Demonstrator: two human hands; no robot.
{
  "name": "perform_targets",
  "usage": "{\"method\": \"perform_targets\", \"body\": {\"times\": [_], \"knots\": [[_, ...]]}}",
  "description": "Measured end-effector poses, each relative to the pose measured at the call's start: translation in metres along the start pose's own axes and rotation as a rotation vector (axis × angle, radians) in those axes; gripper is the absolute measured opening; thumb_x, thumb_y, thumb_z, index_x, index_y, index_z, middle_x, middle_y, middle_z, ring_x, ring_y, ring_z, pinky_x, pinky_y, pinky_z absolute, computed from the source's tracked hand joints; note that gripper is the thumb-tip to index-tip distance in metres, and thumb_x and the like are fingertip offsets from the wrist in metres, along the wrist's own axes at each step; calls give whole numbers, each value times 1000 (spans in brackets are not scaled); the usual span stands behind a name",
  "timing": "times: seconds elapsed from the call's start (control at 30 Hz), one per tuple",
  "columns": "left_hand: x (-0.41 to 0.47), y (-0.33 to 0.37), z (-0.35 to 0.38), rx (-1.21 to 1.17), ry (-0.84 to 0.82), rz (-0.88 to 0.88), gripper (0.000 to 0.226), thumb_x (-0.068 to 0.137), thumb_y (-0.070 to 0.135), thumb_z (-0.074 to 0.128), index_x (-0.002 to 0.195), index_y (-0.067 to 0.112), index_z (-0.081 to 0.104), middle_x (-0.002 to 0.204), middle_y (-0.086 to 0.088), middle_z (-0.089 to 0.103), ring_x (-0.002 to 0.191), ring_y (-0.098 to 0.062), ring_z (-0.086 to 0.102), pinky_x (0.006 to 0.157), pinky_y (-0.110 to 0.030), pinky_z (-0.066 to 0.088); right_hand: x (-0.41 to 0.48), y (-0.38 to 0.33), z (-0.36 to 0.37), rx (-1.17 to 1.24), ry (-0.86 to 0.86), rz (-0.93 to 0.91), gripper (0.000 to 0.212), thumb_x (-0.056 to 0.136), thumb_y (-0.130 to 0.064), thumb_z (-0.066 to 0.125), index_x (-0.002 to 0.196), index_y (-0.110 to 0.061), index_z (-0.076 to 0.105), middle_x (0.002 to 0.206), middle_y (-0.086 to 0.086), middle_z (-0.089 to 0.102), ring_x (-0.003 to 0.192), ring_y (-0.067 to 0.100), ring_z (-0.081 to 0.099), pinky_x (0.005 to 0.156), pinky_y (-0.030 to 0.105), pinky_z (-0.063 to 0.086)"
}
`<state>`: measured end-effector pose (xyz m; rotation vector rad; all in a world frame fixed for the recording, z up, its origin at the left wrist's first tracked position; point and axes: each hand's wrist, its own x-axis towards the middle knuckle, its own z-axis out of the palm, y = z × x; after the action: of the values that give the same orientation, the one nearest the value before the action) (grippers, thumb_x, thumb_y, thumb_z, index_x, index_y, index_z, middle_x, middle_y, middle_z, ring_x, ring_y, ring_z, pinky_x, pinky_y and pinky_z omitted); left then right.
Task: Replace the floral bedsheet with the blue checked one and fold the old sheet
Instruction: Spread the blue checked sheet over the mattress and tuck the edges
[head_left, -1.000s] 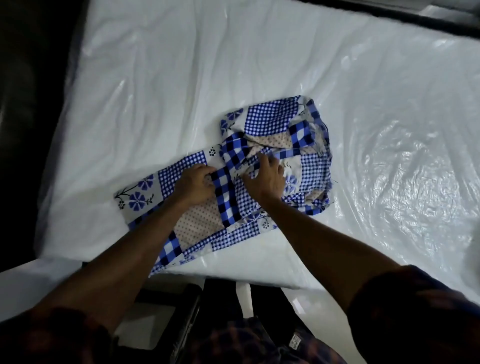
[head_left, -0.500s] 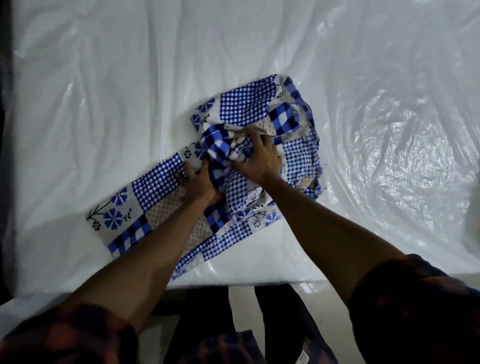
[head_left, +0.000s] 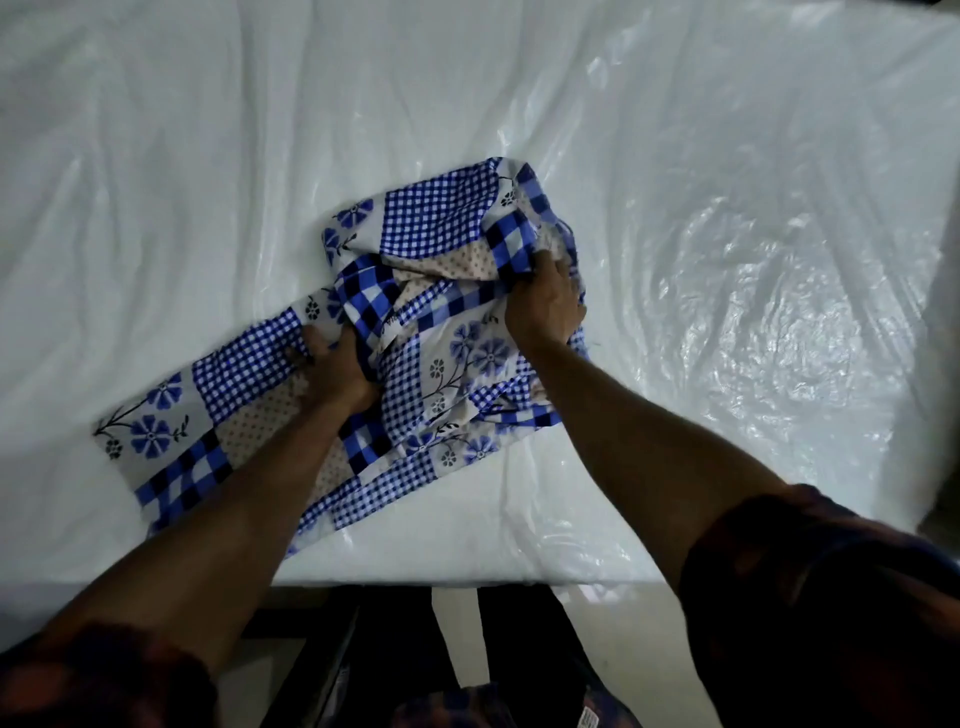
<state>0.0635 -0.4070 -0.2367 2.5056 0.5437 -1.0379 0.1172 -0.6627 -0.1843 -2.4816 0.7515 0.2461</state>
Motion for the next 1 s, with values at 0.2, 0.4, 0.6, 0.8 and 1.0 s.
{"method": "perform_targets", "body": {"times": [0.2, 0.4, 0.6, 0.8, 1.0], "knots": [[-11, 15, -20, 65, -63, -19, 113, 83, 22, 79, 154, 47, -4, 161, -13, -24, 148, -46, -5, 119, -58, 22, 15, 20, -57, 218, 136, 136, 17, 103, -27, 33, 113, -18, 43, 108, 8, 67, 91, 33, 62, 74, 37, 39], [-28, 45, -55, -114, -34, 42, 97, 70, 40, 82, 153, 20, 35, 151, -18, 42, 132, -36, 47, 109, -45, 43, 93, 36, -187, 379, 422, 114, 21, 101, -27, 37, 112, -21, 53, 100, 1, 67, 87, 22, 58, 75, 30, 37], [-59, 111, -67, -245, -23, 194, 60, 90, 24, 73, 142, 6, 49, 144, -17, 51, 128, -33, 51, 106, -38, 43, 160, 57, -319, 664, 762, 135, 37, 98, -31, 41, 126, -15, 59, 116, 0, 69, 107, 20, 64, 87, 19, 42], [-81, 141, -46, -182, -47, 278, 55, 88, 31, 74, 136, 12, 56, 140, -13, 56, 121, -29, 57, 95, -34, 49, 158, 114, -281, 487, 380, 329, 69, 78, -29, 56, 145, -18, 46, 141, 9, 54, 128, 31, 53, 108, 41, 45], [-77, 117, 5, -13, -98, 299, 58, 87, 27, 73, 140, 17, 53, 149, -6, 47, 131, -25, 49, 102, -30, 44, 48, 168, -141, 424, 93, 396, 54, 76, -33, 65, 127, -15, 62, 124, 18, 61, 109, 37, 63, 98, 47, 52]]}}
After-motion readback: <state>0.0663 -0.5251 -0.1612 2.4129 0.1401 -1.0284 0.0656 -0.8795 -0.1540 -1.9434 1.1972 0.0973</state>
